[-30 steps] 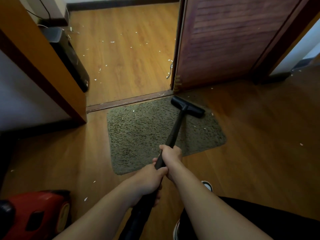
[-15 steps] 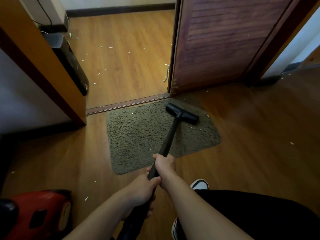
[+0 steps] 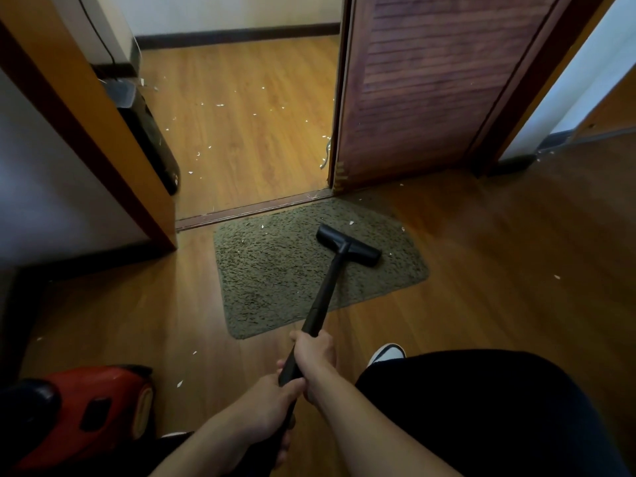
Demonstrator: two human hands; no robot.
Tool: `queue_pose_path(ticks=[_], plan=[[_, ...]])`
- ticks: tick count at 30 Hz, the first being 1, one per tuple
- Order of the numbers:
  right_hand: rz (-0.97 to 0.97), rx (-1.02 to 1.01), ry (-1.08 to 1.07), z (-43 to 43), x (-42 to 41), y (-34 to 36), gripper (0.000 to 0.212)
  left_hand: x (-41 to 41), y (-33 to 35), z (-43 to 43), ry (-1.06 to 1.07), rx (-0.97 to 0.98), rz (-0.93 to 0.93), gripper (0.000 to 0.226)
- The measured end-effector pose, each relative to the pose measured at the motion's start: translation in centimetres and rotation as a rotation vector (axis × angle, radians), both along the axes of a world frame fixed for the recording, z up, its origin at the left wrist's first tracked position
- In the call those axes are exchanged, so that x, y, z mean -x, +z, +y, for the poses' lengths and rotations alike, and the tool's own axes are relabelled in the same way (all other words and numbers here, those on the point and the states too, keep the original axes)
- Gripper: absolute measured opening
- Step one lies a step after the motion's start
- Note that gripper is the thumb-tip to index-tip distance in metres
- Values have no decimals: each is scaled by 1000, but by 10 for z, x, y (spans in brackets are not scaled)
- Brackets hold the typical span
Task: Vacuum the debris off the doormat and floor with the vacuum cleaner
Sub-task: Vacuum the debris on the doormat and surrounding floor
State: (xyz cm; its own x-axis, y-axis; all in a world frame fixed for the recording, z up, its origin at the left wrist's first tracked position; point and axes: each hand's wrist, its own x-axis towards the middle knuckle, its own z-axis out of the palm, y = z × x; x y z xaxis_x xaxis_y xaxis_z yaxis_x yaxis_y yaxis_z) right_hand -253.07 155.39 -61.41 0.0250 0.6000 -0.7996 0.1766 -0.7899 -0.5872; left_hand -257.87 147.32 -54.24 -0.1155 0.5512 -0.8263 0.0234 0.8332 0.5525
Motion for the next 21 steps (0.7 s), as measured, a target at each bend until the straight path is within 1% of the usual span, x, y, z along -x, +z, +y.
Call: queue_pose_path(ticks=[1, 4, 5, 9, 12, 14, 15, 17, 21], plan=[[2, -2, -2, 2, -1, 8, 31, 0, 0, 1, 6, 4, -5, 22], [40, 17, -9, 11, -7, 15, 17, 1, 1, 10, 18, 29, -20, 25], [34, 21, -7, 17, -8, 15, 16, 2, 1, 15, 18, 33, -26, 26], [64, 1, -16, 44, 4, 3, 23, 10, -5, 42, 26, 26, -34, 19], [24, -37, 15, 70, 16, -9, 38, 19, -12, 67, 51, 29, -80, 11], [30, -49, 1, 89, 18, -15, 33, 25, -19, 84, 73, 51, -141, 11], [29, -44, -6, 98, 17, -20, 28, 28, -24, 92, 79, 66, -163, 14], [26, -36, -15, 115, 18, -33, 28, 33, -33, 106, 89, 72, -186, 21], [25, -51, -23, 134, 23, -42, 25, 38, -45, 127, 89, 17, -198, 15]])
